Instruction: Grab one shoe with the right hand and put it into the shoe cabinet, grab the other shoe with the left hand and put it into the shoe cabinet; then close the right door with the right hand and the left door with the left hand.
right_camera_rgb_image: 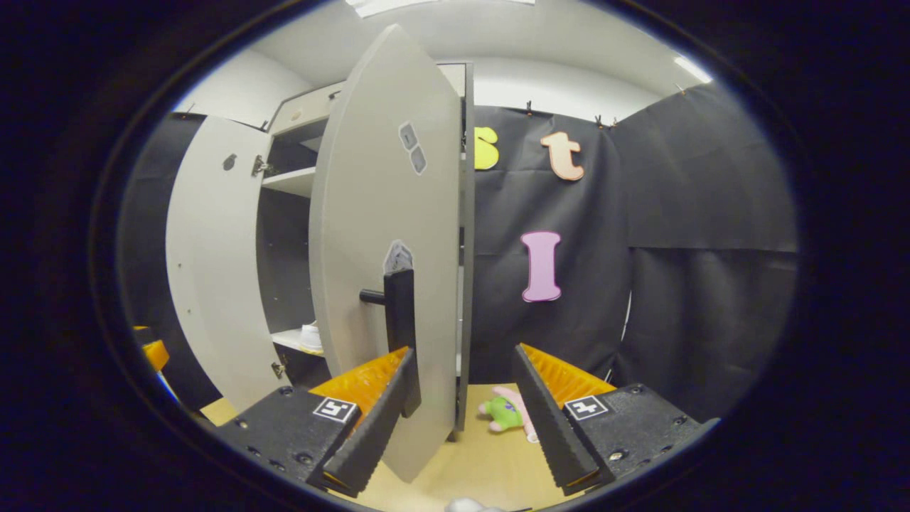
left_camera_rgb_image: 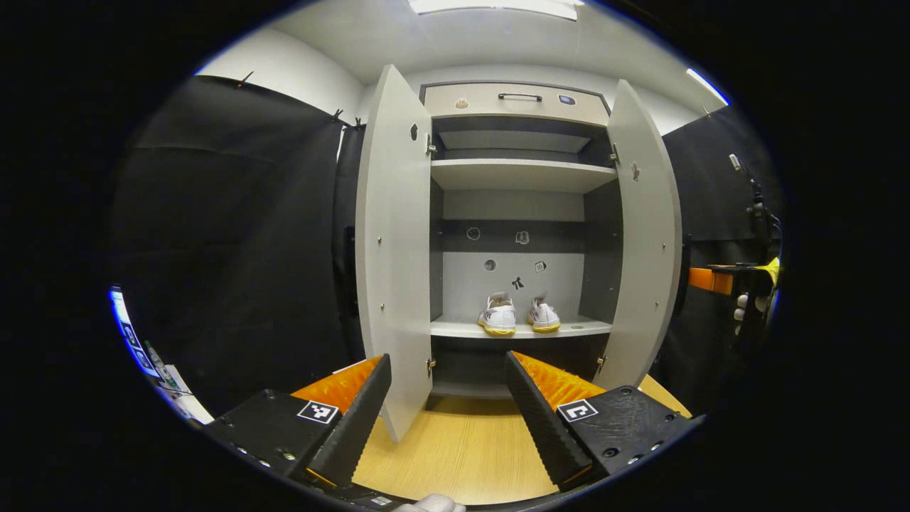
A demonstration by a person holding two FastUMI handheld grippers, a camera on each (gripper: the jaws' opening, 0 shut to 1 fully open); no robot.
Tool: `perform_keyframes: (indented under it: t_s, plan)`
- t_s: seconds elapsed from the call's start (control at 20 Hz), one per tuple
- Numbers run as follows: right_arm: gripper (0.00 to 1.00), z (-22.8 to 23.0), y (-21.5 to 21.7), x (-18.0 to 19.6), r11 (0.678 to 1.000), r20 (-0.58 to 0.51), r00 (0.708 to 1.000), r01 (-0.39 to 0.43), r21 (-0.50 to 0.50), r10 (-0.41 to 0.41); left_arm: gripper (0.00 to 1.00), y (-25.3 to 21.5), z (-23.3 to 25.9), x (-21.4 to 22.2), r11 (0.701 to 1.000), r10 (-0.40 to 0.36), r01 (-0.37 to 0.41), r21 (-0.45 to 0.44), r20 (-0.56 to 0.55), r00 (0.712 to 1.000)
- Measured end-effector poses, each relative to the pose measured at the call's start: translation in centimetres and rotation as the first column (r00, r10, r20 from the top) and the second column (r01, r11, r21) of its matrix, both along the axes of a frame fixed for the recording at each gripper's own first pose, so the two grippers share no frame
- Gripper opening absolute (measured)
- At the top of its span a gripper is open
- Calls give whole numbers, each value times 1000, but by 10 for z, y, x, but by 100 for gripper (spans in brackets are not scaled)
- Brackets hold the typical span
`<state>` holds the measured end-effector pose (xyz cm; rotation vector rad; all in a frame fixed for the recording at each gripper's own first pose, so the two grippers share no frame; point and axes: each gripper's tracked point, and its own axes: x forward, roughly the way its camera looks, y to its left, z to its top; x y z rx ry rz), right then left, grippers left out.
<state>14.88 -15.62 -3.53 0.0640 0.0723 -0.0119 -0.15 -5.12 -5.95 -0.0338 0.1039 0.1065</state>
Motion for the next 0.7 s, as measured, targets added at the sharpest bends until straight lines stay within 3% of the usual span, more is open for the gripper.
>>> perform_keyframes:
  t_s: [0.35,0.45,0.7]
  plan:
    - [92,2,69,33,992,14,992,-124,-7,124,96,12,-1,-14,1000,26,-26,5,-8,1000]
    - [100,2,84,36,990,11,990,-142,-5,142,96,15,0,-18,1000,29,-29,8,-12,1000]
    - [100,12,85,18,993,33,992,-121,-13,122,96,18,1,-20,1000,15,-15,-3,-9,1000]
